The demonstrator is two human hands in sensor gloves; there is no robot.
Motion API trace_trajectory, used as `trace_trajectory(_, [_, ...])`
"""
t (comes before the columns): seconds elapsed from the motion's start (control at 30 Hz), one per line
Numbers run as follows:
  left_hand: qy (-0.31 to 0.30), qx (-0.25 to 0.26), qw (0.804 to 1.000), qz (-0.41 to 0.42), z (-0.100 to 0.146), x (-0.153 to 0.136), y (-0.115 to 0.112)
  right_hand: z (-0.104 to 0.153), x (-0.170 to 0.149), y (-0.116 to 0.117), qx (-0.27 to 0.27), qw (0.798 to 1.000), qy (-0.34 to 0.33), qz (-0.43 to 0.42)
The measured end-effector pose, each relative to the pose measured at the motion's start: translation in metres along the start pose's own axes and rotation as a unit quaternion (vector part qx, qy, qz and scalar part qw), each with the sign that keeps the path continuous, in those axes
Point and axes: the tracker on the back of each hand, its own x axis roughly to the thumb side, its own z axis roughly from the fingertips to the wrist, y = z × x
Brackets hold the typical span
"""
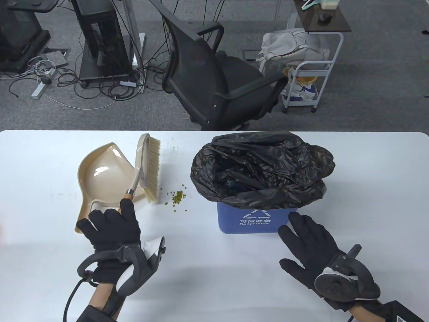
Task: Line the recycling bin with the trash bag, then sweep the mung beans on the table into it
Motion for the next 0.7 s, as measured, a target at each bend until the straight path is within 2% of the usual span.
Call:
trace_trajectory(0.23, [-0.018, 0.002, 1.0, -0.004, 0.002, 0.014, -0.003, 0.001, 0.002, 0.0, -0.001, 1.0, -0.002, 0.002])
trace_trajectory(0.7, [-0.028, 0.009, 1.0, -0.01, 0.0, 0.054, 0.019, 0.006, 0.005, -0.002, -0.006, 1.0, -0.005, 0.0])
